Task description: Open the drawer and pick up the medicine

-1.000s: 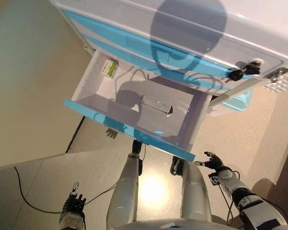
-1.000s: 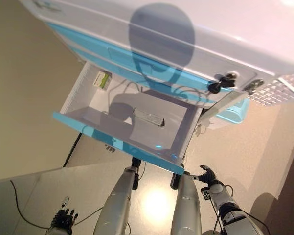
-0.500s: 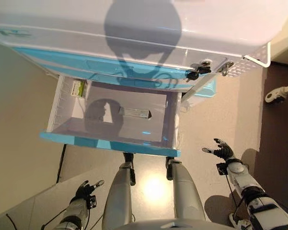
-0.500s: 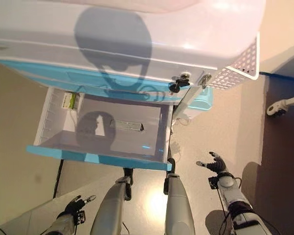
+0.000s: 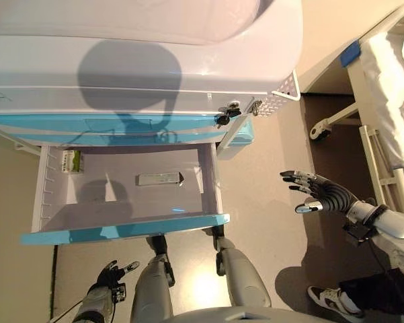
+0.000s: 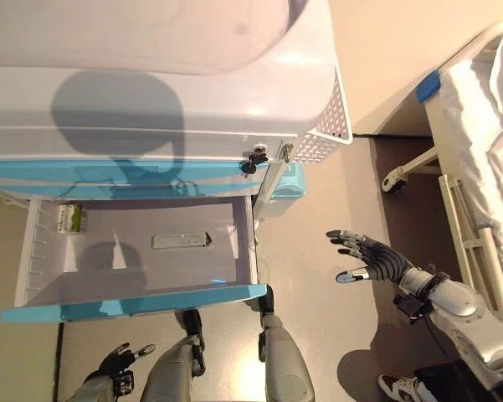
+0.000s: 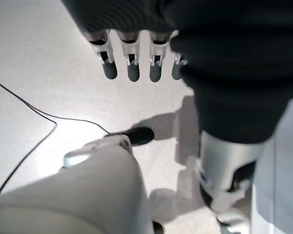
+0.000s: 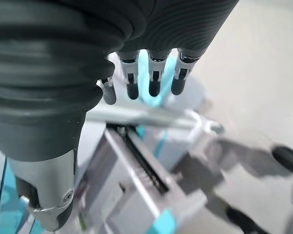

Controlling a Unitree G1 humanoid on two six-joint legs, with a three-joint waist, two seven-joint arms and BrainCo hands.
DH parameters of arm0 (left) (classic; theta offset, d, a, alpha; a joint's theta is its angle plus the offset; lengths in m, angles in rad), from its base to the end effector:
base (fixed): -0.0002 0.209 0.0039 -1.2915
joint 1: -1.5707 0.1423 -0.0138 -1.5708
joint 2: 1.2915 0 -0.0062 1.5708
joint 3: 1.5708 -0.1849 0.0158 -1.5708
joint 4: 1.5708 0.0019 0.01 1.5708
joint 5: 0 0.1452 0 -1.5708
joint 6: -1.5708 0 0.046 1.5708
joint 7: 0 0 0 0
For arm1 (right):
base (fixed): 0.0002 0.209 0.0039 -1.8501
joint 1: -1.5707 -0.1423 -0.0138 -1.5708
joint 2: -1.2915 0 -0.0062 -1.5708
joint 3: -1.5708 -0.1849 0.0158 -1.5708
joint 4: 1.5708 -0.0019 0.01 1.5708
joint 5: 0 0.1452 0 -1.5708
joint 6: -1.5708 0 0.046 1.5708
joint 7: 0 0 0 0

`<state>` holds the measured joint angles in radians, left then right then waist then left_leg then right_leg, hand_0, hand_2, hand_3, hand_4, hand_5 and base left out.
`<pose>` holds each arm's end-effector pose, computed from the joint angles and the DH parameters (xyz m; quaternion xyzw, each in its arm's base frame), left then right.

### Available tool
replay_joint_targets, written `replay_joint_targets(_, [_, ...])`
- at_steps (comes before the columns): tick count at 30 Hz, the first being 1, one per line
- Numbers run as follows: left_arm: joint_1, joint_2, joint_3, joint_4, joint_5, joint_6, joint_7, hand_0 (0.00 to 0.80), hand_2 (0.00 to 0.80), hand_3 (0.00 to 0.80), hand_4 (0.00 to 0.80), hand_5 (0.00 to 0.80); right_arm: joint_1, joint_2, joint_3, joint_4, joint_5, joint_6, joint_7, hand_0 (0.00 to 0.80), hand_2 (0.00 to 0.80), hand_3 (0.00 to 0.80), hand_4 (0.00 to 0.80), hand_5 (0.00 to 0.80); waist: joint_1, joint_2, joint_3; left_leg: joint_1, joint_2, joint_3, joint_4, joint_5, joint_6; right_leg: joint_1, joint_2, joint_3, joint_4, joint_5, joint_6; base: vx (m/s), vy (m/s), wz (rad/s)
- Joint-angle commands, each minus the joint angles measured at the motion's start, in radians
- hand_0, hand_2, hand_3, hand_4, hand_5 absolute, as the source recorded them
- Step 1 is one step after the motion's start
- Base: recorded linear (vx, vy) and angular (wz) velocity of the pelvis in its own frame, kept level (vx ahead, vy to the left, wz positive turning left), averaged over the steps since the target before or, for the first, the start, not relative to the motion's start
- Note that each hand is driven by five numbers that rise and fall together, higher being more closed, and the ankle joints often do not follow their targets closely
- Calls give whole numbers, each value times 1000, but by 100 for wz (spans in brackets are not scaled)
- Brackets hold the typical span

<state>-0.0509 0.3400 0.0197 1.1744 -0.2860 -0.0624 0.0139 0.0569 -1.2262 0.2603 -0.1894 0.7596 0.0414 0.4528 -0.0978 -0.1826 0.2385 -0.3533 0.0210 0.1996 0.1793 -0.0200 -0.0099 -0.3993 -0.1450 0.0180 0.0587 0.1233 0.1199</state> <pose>0.1058 0.2706 -0.1002 0.0251 0.4772 0.1782 0.8602 0.1943 -0.2787 0.1268 -0.1856 0.1504 0.3550 0.9038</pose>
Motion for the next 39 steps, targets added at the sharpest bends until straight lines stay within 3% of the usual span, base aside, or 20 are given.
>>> replay_joint_targets(1, [6,21,14,32,65,3,-10,0,0,0,0,0,-164,-67,105,-63,157,37,84,0,0,0,0,0,44,13,11,1,-44,-53,-30,2,-11,-2,2,-22,69,-15,59,3,24,10])
replay_joint_targets(2, [-1,24,9,32,68,3,-14,0,0,0,0,0,-272,-128,219,-84,181,60,109,0,0,0,0,0,54,11,11,2,-43,-58,-21,-2,-12,5,0,-28,72,-19,56,0,12,11])
replay_joint_targets(3, [0,24,12,33,68,3,-14,0,0,0,0,0,-282,-128,229,-82,182,59,109,0,0,0,0,0,51,10,8,-1,-44,-58,-22,1,-12,2,0,-28,70,-17,56,-2,0,8])
replay_joint_targets(6, [-6,36,3,43,70,4,-14,0,0,0,0,0,-539,-170,460,-127,224,80,136,0,0,0,0,0,80,2,16,-7,-44,-78,-4,-3,-10,11,-6,-42,80,-29,51,-5,-23,9])
replay_joint_targets(11, [1,39,12,54,67,2,-2,0,0,0,0,0,-713,-141,577,-136,231,43,110,0,0,0,0,0,94,5,19,-16,-46,-101,0,-2,-11,17,-7,-64,89,-44,46,-2,-32,26])
replay_joint_targets(14, [8,28,9,65,66,5,10,0,0,0,0,0,-712,-53,541,-103,237,5,51,0,0,0,0,0,107,10,19,-29,-48,-122,-2,9,-12,15,-11,-83,97,-53,42,4,-55,26])
replay_joint_targets(17, [10,25,8,69,63,6,13,0,0,0,0,0,-721,-28,537,-87,228,-2,38,0,0,0,0,0,110,12,20,-30,-48,-128,-5,12,-13,17,-12,-89,98,-56,39,15,-49,26])
replay_joint_targets(23, [35,11,-9,75,41,10,20,0,0,0,0,0,-655,155,419,35,174,-45,-68,0,0,0,0,0,144,31,29,-46,-53,-187,-31,40,-19,16,-19,-147,114,-80,29,17,-59,28])
replay_joint_targets(27, [35,7,-19,75,36,10,23,0,0,0,0,0,-628,209,376,68,141,-61,-101,0,0,0,0,0,150,37,33,-52,-58,-206,-32,45,-19,14,-25,-163,124,-86,27,23,-50,36])
replay_joint_targets(33, [9,-23,-56,54,15,15,51,0,0,0,0,0,-518,502,209,189,-186,-132,-311,0,0,0,0,0,165,74,61,-73,-73,-253,-14,44,-12,10,-39,-198,168,-118,17,19,-40,29])
replay_joint_targets(34, [9,-23,-56,54,15,15,51,0,0,0,0,0,-518,502,209,189,-186,-132,-311,0,0,0,0,0,165,74,61,-73,-73,-253,-14,44,-12,10,-39,-198,168,-118,17,15,-31,31])
replay_joint_targets(35, [1,-33,-57,42,11,15,68,0,0,0,0,0,-489,570,168,197,-315,-143,-358,0,0,0,0,0,166,86,68,-78,-76,-264,-13,44,-10,11,-41,-206,176,-126,16,16,-18,22])
replay_joint_targets(36, [1,-32,-57,42,11,15,68,0,0,0,0,0,-489,570,168,197,-315,-143,-358,0,0,0,0,0,166,86,68,-78,-76,-264,-13,44,-10,11,-41,-206,176,-126,16,28,-36,24])
replay_joint_targets(37, [-3,-41,-66,27,12,13,86,0,0,0,0,0,-464,623,140,208,-455,-157,-411,0,0,0,0,0,167,98,73,-80,-82,-277,-15,47,-8,13,-44,-215,182,-133,16,20,-25,16])
replay_joint_targets(39, [-1,-49,-78,13,16,11,99,0,0,0,0,0,-452,661,128,225,-565,-164,-458,0,0,0,0,0,169,107,78,-87,-86,-288,-12,48,-6,11,-49,-223,190,-139,15,18,-22,17])
